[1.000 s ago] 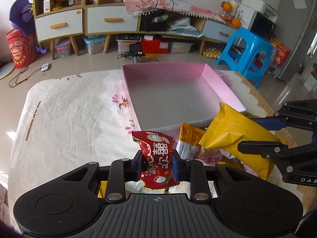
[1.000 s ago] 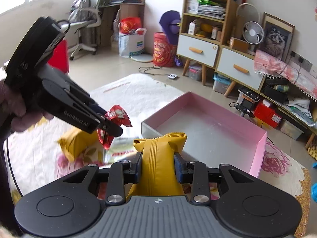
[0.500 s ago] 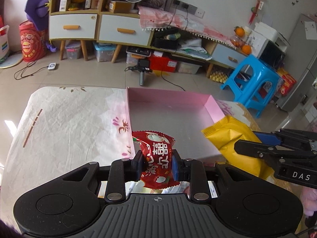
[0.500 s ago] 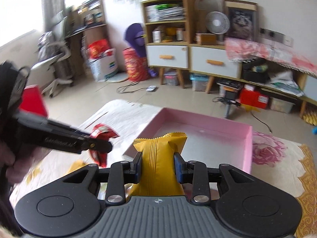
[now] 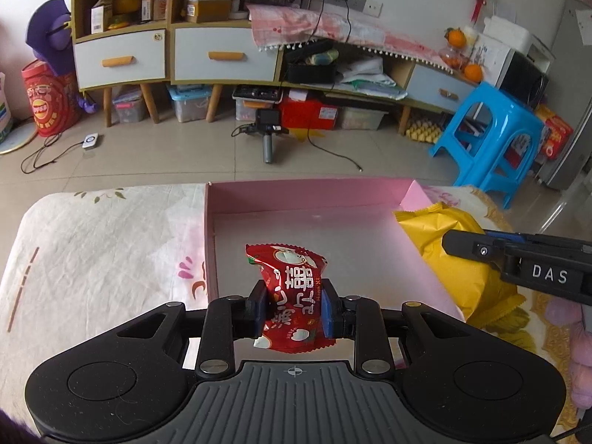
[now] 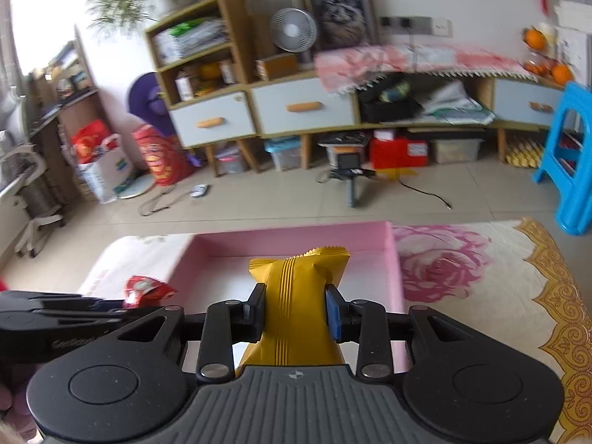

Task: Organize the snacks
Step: 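Carry both packets into the pink box and open both grippers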

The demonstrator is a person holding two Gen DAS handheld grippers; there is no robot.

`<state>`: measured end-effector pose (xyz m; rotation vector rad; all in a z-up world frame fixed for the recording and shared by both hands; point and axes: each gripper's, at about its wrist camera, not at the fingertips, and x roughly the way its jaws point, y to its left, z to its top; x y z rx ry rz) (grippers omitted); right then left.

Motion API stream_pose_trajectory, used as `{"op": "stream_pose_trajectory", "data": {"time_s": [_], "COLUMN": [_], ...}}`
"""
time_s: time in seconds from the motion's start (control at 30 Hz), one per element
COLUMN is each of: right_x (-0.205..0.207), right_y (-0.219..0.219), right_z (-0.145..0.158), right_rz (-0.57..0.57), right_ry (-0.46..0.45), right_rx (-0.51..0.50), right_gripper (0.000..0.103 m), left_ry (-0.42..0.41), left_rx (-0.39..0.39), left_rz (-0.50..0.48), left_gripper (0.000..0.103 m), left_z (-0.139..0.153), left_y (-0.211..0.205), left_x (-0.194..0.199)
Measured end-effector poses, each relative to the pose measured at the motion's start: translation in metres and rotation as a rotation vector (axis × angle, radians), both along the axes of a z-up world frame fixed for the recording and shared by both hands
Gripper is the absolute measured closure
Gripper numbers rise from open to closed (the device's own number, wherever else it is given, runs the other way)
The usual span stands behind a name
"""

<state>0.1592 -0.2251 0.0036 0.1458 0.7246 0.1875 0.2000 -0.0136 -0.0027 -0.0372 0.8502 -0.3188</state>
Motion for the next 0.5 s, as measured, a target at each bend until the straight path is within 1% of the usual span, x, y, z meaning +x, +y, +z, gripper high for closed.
{"op": "stream_pose_trajectory", "data": {"time_s": [0.17,0.3,0.5], "right_x": [0.013,0.022,0.027], "right_y": [-0.001,-0.003,-0.003], "right_z": [-0.013,-0.016,-0.025], "right_rz": [-0.014,-0.011,-0.002], "right_ry": [0.019,0.023,0.040], "right_rx": [-0.020,-0.036,-0.074], "right_gripper": [0.080,0.080,0.080], "left_ry": [0.023,0.041,0.061], "left_rx": [0.030,0.044,0.053], "left_rz": [0.004,0.005,0.005], "left_gripper": [0.078,0.077,0.077], "left_z": [-0.016,-0.027,-0.038], "left_y": [-0.004,-0.006,-0.006], "left_x": [0.013,0.019,0.022]}}
